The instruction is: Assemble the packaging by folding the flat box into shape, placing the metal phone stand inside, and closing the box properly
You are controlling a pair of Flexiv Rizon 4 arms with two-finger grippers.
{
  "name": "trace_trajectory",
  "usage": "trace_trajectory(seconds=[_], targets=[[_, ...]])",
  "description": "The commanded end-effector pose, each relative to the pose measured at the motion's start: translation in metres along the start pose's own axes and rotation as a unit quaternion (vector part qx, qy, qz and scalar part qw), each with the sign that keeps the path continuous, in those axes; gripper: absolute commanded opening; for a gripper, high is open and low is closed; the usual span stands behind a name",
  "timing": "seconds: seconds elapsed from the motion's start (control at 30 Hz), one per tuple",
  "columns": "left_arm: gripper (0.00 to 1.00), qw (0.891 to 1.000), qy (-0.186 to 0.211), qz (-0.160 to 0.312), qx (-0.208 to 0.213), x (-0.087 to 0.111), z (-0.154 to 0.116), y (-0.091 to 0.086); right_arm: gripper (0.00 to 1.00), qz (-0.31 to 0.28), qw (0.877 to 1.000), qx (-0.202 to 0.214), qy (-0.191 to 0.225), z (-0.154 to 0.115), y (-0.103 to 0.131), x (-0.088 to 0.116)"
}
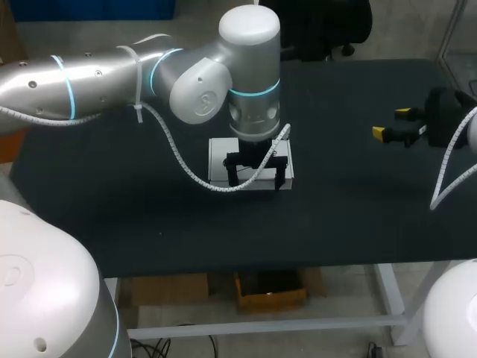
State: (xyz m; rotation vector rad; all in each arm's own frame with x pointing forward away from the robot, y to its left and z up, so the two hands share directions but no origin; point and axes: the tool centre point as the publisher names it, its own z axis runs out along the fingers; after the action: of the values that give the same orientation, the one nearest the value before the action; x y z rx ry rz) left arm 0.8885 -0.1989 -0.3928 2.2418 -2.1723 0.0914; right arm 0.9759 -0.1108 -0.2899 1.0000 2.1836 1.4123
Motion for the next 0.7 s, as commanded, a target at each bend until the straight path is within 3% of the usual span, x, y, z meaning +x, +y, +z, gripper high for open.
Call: trace_trajectory(seconds=[0.03,0.6,0.7], targets=[[1.00,1.000,0.000,0.000,-0.010,0.006,0.004,-0.015,1.00,-0.001,1.000,-0.004,0.001,-0.001,-0.002,0.000],[1.00,1.000,-0.002,-0.010,-0.012,0.003,0.002,-0.072,1.00,-0.001,1.000,-0.004,0.001,-0.001,-0.002,0.000],[1.00,1.000,0.000,-0.013,-0.014,0.002,0.003,-0.082,1.00,-0.016,1.000,-0.021,-0.001,0.003,0.003,-0.007]])
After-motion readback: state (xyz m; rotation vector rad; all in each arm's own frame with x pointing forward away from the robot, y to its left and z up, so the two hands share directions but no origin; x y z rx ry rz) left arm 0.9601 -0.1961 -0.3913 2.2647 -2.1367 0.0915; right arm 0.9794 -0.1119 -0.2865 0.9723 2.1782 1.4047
